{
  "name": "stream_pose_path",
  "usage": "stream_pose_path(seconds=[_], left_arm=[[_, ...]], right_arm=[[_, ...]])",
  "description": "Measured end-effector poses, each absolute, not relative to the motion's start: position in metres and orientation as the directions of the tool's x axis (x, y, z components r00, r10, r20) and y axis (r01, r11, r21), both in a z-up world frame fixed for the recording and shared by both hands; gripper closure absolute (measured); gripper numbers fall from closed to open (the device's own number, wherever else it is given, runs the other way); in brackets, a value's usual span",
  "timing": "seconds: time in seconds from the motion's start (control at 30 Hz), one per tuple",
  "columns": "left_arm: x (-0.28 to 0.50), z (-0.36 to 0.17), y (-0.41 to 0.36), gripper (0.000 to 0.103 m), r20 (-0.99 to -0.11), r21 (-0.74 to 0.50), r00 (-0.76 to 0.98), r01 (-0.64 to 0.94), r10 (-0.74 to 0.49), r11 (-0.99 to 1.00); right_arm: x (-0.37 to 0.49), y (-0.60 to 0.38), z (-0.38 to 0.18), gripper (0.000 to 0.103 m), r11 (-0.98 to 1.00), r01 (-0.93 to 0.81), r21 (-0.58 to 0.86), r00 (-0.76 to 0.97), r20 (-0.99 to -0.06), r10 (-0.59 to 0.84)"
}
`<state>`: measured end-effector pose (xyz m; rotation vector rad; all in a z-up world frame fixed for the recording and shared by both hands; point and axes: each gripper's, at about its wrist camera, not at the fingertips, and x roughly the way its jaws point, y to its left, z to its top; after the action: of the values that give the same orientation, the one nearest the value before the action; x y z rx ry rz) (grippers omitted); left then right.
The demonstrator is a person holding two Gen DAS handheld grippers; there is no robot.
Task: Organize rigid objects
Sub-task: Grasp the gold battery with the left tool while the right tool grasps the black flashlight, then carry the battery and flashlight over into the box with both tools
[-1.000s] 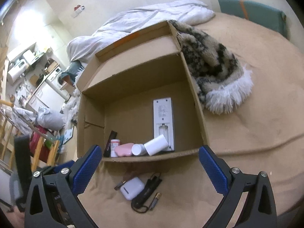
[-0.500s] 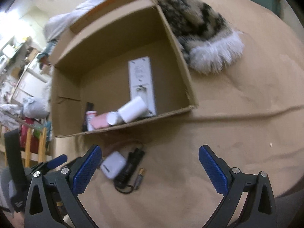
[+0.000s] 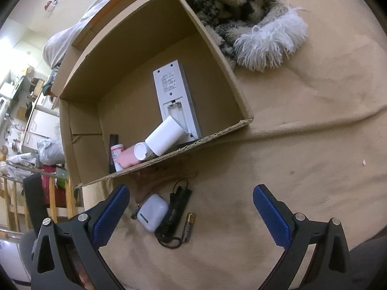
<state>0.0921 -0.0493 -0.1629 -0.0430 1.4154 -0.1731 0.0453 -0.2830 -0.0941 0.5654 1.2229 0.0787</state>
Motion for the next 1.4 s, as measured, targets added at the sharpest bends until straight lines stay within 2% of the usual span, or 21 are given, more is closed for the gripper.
stream_pose_path(seconds=[0.03, 0.2, 0.33, 0.4, 0.43, 0.53, 0.73, 0.77, 0.83, 0.87, 0.9, 0.93, 1.13, 1.33, 1.4], left_arm=[[0.092, -0.168, -0.051, 0.063, -0.982, -0.122, 0.131, 0.099, -0.135, 0.988], [0.093, -0.178, -0.059, 0.066, -0.986, -0.110, 0.106, 0.149, -0.127, 0.983], [0.092, -0.182, -0.075, 0.067, -0.988, -0.038, 0.135, 0.246, -0.073, 0.968], [0.093, -0.182, -0.075, 0.081, -0.987, -0.052, 0.135, 0.250, -0.088, 0.967], [0.095, -0.182, -0.073, 0.094, -0.986, -0.065, 0.132, 0.242, -0.100, 0.968], [0.103, -0.181, -0.058, 0.094, -0.984, -0.121, 0.111, 0.178, -0.142, 0.977], [0.108, -0.171, -0.028, 0.094, -0.982, -0.115, 0.136, 0.093, -0.127, 0.989], [0.107, -0.168, -0.024, 0.094, -0.982, -0.115, 0.143, 0.081, -0.126, 0.990], [0.106, -0.163, -0.019, 0.094, -0.979, -0.116, 0.159, 0.068, -0.125, 0.991], [0.106, -0.161, -0.017, 0.094, -0.978, -0.117, 0.164, 0.064, -0.126, 0.991], [0.105, -0.159, -0.016, 0.094, -0.978, -0.119, 0.168, 0.059, -0.128, 0.991], [0.101, -0.157, -0.016, 0.094, -0.977, -0.119, 0.171, 0.054, -0.127, 0.991], [0.099, -0.144, -0.009, 0.094, -0.978, -0.121, 0.167, 0.019, -0.122, 0.992], [0.097, -0.146, -0.023, 0.094, -0.977, -0.107, 0.180, 0.031, -0.111, 0.994], [0.094, -0.143, -0.026, 0.094, -0.977, -0.105, 0.181, 0.027, -0.108, 0.994]], right_arm=[[0.045, -0.283, -0.094, 0.000, 0.861, 0.239, 0.450, 0.355, -0.865, 0.353], [0.044, -0.286, -0.093, 0.000, 0.851, 0.251, 0.462, 0.362, -0.860, 0.360], [0.045, -0.285, -0.094, 0.000, 0.852, 0.246, 0.462, 0.359, -0.860, 0.363], [0.044, -0.284, -0.094, 0.000, 0.859, 0.239, 0.453, 0.355, -0.864, 0.357], [0.044, -0.283, -0.094, 0.000, 0.862, 0.237, 0.449, 0.353, -0.866, 0.354], [0.044, -0.283, -0.095, 0.000, 0.860, 0.238, 0.452, 0.346, -0.867, 0.360], [0.047, -0.281, -0.112, 0.000, 0.805, 0.258, 0.534, 0.301, -0.836, 0.458], [0.049, -0.280, -0.116, 0.003, 0.784, 0.261, 0.564, 0.290, -0.820, 0.493], [0.054, -0.274, -0.129, 0.039, 0.757, 0.270, 0.595, 0.244, -0.802, 0.545], [0.056, -0.270, -0.134, 0.046, 0.760, 0.273, 0.590, 0.219, -0.807, 0.548], [0.059, -0.267, -0.138, 0.061, 0.765, 0.272, 0.584, 0.201, -0.812, 0.548], [0.061, -0.263, -0.141, 0.068, 0.772, 0.269, 0.576, 0.185, -0.817, 0.546], [0.067, -0.246, -0.166, 0.068, 0.803, 0.282, 0.525, 0.126, -0.850, 0.512], [0.070, -0.241, -0.169, 0.068, 0.806, 0.276, 0.523, 0.156, -0.852, 0.500], [0.068, -0.239, -0.166, 0.073, 0.822, 0.255, 0.509, 0.155, -0.861, 0.485]])
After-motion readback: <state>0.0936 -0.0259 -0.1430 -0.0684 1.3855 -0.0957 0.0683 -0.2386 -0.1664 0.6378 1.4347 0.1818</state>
